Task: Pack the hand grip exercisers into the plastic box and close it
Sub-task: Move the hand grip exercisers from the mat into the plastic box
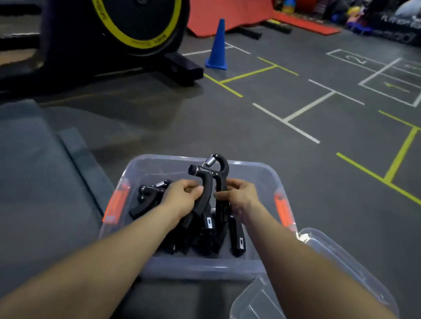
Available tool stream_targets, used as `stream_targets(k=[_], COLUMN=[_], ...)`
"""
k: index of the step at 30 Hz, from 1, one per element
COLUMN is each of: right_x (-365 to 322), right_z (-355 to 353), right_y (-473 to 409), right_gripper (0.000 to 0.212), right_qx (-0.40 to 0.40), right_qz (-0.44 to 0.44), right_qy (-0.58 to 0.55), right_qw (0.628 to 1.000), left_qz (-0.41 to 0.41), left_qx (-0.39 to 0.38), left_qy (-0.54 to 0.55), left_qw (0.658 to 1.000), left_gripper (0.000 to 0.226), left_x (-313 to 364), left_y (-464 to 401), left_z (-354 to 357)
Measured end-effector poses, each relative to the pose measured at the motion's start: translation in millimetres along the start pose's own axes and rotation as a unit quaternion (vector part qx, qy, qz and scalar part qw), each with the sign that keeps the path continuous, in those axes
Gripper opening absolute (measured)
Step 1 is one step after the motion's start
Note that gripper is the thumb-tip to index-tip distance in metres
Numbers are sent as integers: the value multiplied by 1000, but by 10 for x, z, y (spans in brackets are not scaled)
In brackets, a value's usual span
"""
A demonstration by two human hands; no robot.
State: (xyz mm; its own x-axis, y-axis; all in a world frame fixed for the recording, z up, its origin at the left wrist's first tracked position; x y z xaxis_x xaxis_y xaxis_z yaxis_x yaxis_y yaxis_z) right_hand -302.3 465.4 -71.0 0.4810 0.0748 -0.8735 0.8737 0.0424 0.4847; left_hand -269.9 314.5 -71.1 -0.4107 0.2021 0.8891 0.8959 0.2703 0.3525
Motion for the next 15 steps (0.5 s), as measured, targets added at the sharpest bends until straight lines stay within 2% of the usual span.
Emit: stream_targets(k=[2, 5, 10, 13, 15], right_x=[219, 491, 877, 1016, 1060], right_z=[-164, -343, -663, -804, -809], right_y=[-185, -409, -726, -796, -800], right_gripper=[47, 45, 48, 34, 35], right_qx=[27, 59, 120, 132, 135], right_qz=[22, 58, 104, 127, 134], right_qy=[-2, 1, 20, 15, 22], right_qw=[999, 997, 987, 983, 981], left_qz=[29, 85, 128, 114, 100], left_qx=[13, -13, -74, -100, -113], left_qy=[-124, -280, -369, -397, -398], left_qw=[992, 956, 917, 905, 905], left_gripper=[43, 59, 80, 89, 92], left_x=[-92, -161, -278, -397, -465], left_y=[-91, -172, -307, -386, -430], left_z=[75, 243, 550, 636, 647])
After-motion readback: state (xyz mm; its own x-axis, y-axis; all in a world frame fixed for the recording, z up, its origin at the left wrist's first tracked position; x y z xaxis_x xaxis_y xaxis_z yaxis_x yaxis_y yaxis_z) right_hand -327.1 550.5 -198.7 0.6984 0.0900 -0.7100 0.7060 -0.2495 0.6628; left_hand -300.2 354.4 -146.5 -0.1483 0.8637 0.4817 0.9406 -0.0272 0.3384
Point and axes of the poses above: each hand's wrist, its own y-axis away from the middle knuckle, its own z-axis out of the palm, x = y × z, the point moved 9 cm from there along -y, towards the middle knuckle, and after that the axes turned 1 degree about y, right-handed, at the moved point
